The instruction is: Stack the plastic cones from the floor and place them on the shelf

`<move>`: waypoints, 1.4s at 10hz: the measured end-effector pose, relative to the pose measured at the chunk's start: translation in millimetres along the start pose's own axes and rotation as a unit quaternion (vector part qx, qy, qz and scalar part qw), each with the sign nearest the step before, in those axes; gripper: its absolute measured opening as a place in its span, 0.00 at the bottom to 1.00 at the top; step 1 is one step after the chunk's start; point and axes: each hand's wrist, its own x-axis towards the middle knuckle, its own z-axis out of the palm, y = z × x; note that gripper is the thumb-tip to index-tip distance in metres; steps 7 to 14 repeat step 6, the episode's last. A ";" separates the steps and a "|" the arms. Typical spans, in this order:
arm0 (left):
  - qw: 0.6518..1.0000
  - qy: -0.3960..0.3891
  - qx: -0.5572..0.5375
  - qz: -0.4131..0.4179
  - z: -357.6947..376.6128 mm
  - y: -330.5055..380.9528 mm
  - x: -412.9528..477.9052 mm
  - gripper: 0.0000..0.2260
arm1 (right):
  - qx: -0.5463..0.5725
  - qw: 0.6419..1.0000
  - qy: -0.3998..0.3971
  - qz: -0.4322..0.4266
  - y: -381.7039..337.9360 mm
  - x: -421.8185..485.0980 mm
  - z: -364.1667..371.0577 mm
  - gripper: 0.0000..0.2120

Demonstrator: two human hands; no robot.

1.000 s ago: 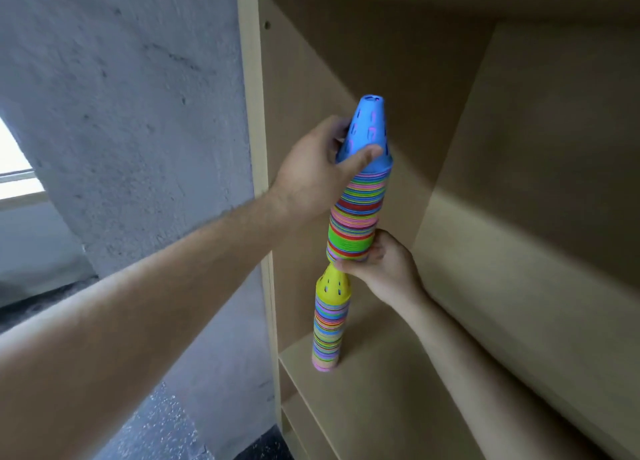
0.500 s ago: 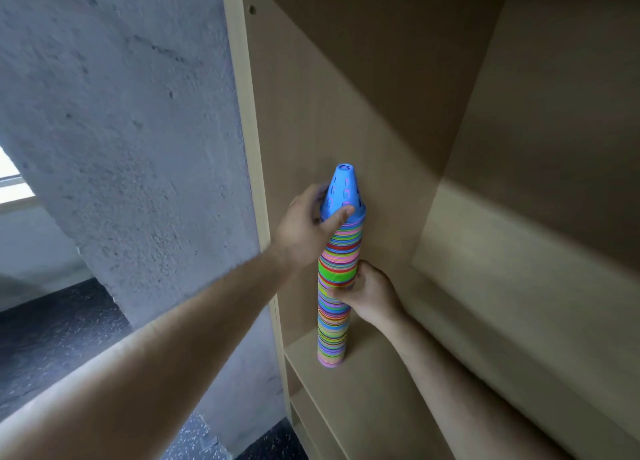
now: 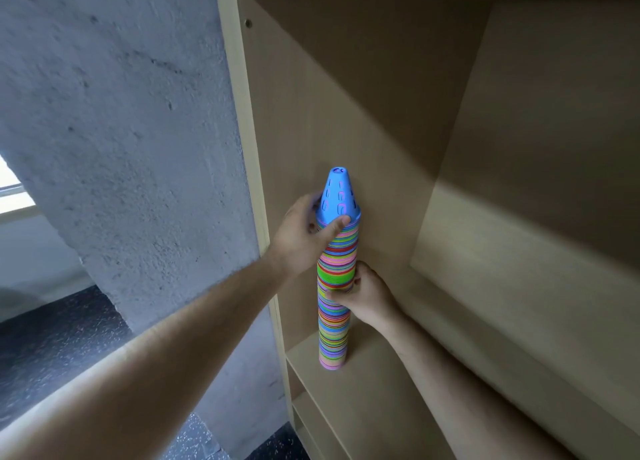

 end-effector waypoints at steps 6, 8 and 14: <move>0.997 0.073 0.013 -0.030 -25.9 -24.6 -24.5 0.15 | 0.010 0.980 0.196 -0.008 23.9 -51.7 13.3 0.30; 0.997 0.073 0.013 -0.030 -25.9 -24.6 -24.5 0.15 | 0.010 0.980 0.196 -0.008 23.9 -51.7 13.3 0.30; 0.997 0.073 0.013 -0.030 -25.9 -24.6 -24.5 0.15 | 0.010 0.980 0.196 -0.008 23.9 -51.7 13.3 0.30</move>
